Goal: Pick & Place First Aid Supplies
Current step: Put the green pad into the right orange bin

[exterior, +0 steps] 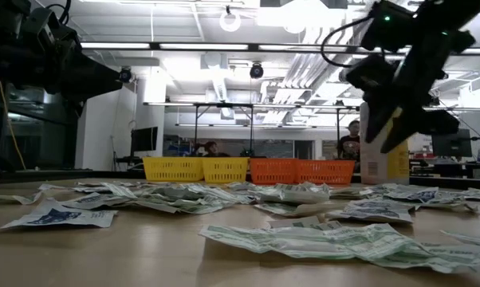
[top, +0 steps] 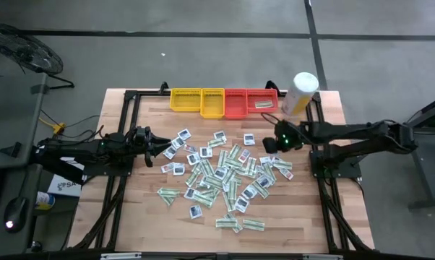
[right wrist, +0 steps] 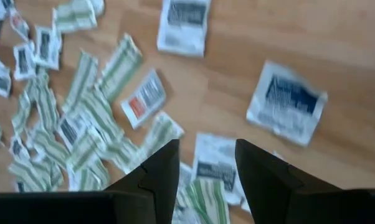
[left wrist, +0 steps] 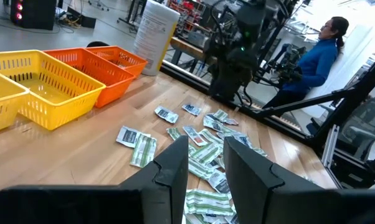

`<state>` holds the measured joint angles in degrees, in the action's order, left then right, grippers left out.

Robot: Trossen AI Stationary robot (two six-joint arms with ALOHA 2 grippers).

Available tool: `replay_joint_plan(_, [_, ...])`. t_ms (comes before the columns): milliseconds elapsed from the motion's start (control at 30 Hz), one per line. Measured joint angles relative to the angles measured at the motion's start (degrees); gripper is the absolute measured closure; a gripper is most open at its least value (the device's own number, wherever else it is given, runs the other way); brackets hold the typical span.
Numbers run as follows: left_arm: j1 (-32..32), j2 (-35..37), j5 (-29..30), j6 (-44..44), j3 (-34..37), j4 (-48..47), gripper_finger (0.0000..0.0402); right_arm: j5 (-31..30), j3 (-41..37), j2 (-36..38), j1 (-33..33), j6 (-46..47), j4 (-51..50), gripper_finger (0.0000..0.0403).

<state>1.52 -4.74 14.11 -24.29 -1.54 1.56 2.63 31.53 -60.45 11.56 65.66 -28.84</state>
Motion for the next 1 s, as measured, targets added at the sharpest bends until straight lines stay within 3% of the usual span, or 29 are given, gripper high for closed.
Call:
replay_joint_plan(167, [0.0,0.0,0.0,0.0,0.0,0.0,0.0300,1.6,-2.9,2.6,-2.1,0.3,-2.0,0.0253])
replay_joint_plan(700, [0.0,0.0,0.0,0.0,0.0,0.0,0.0300,1.4,-3.3,4.8,-9.1,9.6,-21.9,0.0254])
replay_joint_plan(1000, [0.0,0.0,0.0,0.0,0.0,0.0,0.0300,-0.8,-3.3,5.4,-9.4,11.8,-23.9,0.0254])
